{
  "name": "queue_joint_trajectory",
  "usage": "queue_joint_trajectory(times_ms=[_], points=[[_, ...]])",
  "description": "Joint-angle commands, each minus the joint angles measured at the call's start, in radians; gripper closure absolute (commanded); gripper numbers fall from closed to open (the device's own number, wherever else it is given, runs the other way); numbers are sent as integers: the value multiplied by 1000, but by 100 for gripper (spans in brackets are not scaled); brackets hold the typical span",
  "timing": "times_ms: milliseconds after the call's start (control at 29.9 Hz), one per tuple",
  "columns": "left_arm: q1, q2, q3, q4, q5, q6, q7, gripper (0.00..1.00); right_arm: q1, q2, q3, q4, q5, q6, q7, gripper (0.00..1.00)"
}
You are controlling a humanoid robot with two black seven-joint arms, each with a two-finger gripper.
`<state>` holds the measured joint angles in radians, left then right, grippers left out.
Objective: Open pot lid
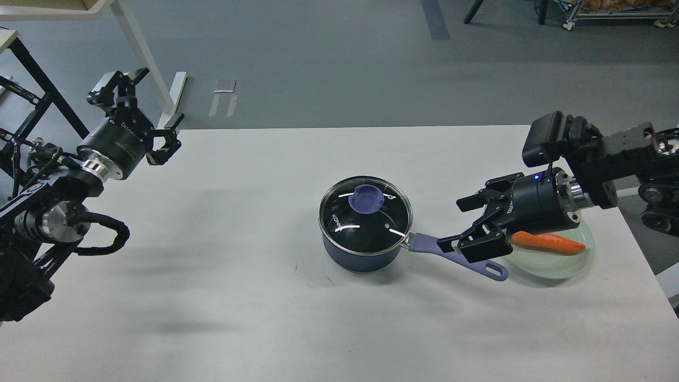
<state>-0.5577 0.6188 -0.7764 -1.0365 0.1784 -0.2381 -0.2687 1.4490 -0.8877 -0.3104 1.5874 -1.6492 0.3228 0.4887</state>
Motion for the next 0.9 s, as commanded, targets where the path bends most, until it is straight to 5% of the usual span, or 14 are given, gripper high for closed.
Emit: queue_joint_trajectory(times_ms=[0, 568, 869], points=[[-4, -2, 0, 0, 3, 9, -1, 1, 2, 36, -45, -10, -26, -2, 0, 0], [-4, -2, 0, -37, 3, 37, -4, 1, -53, 130, -98, -136, -127, -44, 0, 3], [-4, -1, -1, -37, 3, 39, -4, 1, -79, 165, -101, -178, -143, -50, 0, 15]])
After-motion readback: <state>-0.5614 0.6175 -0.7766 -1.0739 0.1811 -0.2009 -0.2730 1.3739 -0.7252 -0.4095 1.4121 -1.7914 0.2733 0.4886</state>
